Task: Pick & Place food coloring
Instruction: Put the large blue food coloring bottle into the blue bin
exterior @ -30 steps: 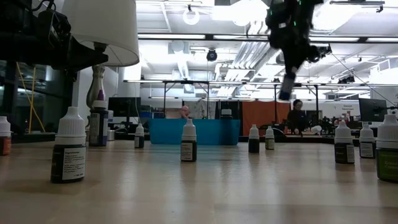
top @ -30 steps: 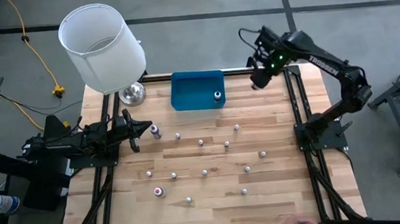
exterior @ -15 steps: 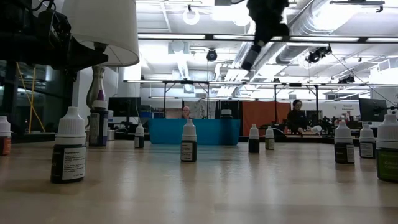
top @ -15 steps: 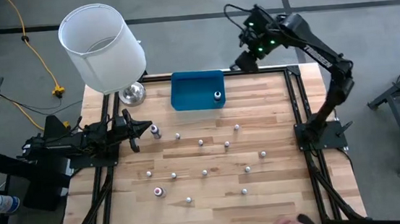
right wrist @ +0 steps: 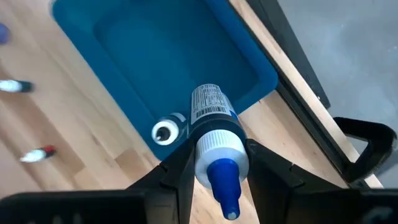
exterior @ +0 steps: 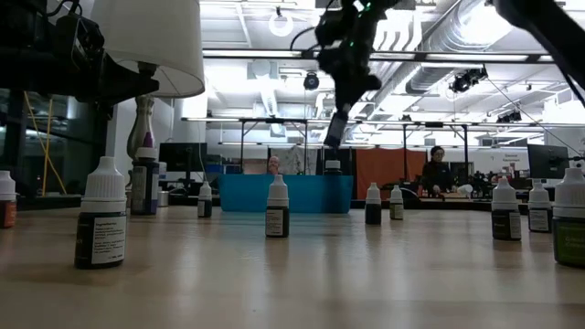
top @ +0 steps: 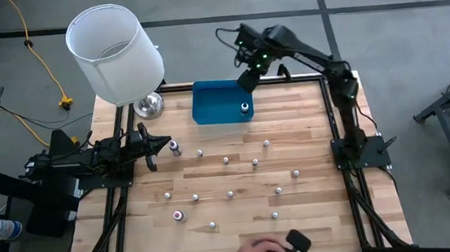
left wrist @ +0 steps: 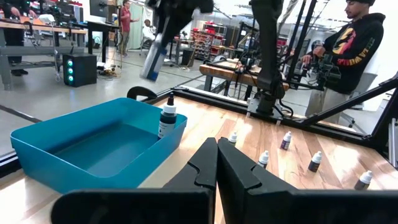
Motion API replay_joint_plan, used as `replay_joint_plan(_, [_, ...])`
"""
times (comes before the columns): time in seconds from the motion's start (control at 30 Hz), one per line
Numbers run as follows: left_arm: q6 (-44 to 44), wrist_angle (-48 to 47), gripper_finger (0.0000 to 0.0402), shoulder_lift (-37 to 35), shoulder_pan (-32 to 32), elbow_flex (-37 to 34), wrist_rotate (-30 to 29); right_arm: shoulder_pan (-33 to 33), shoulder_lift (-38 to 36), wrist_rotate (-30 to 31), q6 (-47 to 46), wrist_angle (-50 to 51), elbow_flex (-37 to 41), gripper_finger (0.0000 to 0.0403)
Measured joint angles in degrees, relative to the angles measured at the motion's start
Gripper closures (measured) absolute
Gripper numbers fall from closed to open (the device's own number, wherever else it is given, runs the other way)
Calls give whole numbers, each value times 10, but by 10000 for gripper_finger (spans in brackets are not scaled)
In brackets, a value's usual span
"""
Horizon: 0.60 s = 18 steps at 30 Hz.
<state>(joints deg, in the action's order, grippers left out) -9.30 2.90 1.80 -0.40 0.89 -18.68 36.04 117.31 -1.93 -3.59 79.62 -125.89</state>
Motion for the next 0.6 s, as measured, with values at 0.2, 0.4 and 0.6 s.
replay_joint_plan(0.2, [0, 0, 401, 0, 0, 0, 0, -7, 46, 30, 15, -6, 1, 288])
replay_joint_plan(0.4, [0, 0, 401, 0, 0, 0, 0, -18, 76, 38, 39, -21, 1, 288])
replay_joint_plan(0.6, [0, 0, 401, 0, 0, 0, 0, -29, 100, 48, 104, -23, 1, 288])
